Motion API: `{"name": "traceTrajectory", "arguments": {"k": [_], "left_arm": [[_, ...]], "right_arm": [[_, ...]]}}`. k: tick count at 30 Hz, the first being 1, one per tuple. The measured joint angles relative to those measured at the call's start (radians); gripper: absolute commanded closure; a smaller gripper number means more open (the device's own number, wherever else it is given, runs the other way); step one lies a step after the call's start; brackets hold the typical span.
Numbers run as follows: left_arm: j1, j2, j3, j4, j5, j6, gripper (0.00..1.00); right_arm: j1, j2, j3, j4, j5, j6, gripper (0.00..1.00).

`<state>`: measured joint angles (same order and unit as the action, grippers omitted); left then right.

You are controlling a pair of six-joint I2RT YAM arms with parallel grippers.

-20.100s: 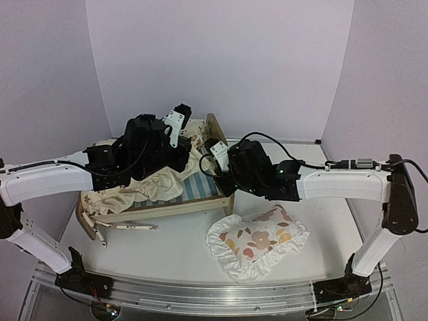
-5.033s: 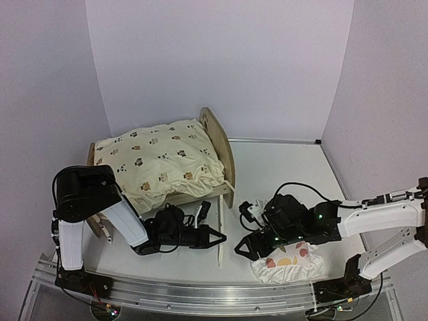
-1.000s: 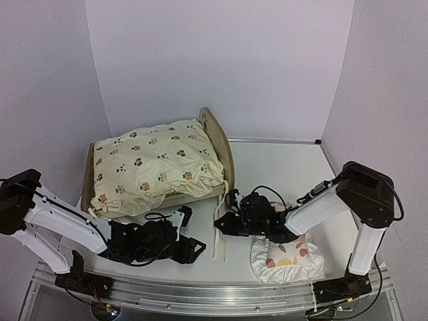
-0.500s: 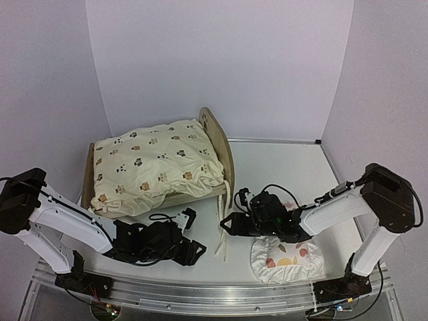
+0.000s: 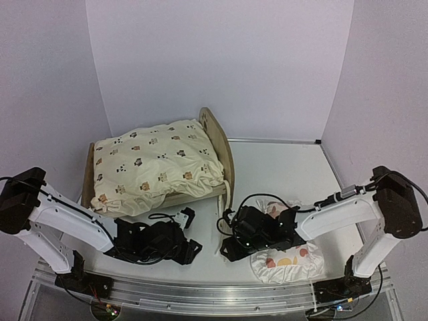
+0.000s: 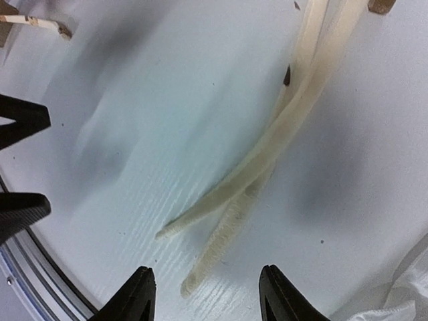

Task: Set up the pet bed

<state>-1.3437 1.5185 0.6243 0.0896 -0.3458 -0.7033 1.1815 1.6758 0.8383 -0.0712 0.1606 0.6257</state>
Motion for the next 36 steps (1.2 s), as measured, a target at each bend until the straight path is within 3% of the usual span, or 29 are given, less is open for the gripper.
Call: {"name": "traceTrajectory", "arguments": {"k": [10, 19, 23, 36], "left_arm": [[0.0, 0.0, 0.0, -0.006, 0.0, 0.001, 0.43], [0.0, 0.015, 0.0, 0.045, 0.056, 0.073, 0.41], [0.0, 0.035, 0.0, 0.075, 0.082, 0.105, 0.4], [-0.004, 0.153, 0.014, 0.178, 0.163, 0.211, 0.42]], "right_arm": [[0.023, 0.078, 0.033, -0.037, 0.045, -0.019, 0.6], [0.037, 0.094, 0.039, -0.027, 0.067, -0.026, 0.82], [0.044, 0.118, 0.059, -0.018, 0.071, -0.022, 1.0], [0.053, 0.083, 0.025, -0.022, 0.092, -0.032, 1.0]]}}
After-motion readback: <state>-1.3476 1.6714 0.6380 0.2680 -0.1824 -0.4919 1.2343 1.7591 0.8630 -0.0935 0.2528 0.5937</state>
